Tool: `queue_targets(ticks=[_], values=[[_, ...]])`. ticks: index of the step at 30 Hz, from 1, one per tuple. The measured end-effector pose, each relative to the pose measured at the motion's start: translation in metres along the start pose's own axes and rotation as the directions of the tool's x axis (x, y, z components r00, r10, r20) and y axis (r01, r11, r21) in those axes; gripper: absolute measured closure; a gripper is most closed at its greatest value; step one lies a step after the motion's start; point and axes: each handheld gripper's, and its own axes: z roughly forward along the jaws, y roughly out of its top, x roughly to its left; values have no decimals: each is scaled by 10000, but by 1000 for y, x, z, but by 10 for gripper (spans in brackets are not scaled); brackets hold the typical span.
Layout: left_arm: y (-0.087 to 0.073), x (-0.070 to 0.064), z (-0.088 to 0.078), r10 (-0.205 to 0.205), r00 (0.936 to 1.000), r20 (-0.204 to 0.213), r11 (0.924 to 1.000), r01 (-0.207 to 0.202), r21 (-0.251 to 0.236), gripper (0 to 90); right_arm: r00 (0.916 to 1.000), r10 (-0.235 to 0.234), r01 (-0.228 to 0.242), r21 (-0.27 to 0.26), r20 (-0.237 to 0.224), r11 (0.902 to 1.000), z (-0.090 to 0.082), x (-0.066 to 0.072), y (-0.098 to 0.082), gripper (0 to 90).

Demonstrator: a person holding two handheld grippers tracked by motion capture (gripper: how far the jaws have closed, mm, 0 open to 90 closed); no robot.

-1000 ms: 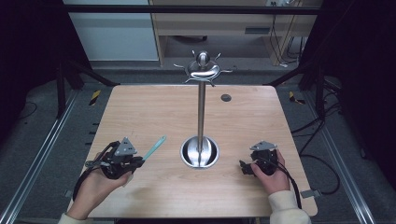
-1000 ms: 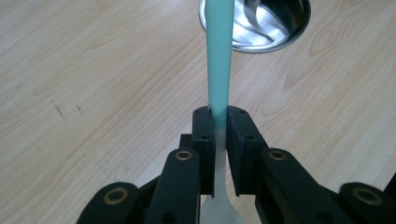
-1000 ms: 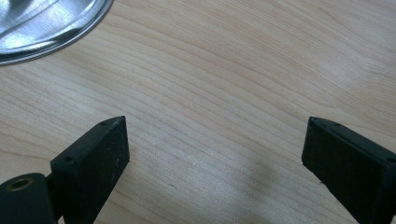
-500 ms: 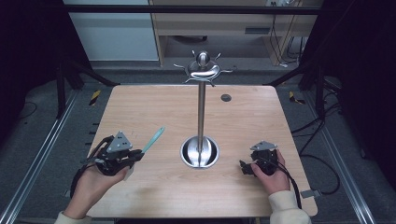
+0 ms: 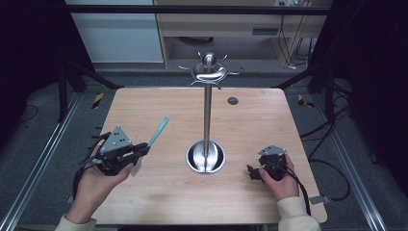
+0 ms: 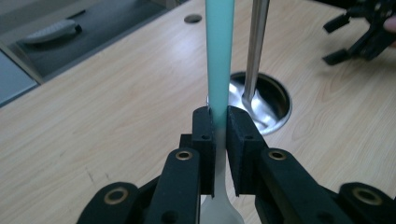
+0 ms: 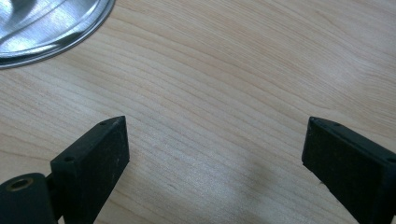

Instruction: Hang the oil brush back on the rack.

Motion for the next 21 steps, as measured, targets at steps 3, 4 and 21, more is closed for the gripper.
queue_targets(ticks=[3,4,21], values=[[6,-2,-4,-31,10000,-19,9991,30,-425,819,10000,2,-2,-28,16,10000,0,0,0,81],[7,-2,-5,-12,10000,-32,9987,11,-518,819,10000,45,-45,-27,7,10000,-1,0,0,81],[42,-12,-14,-73,9994,328,9742,145,-2254,819,10000,58,-58,-52,-2,10000,-2,-1,0,80]])
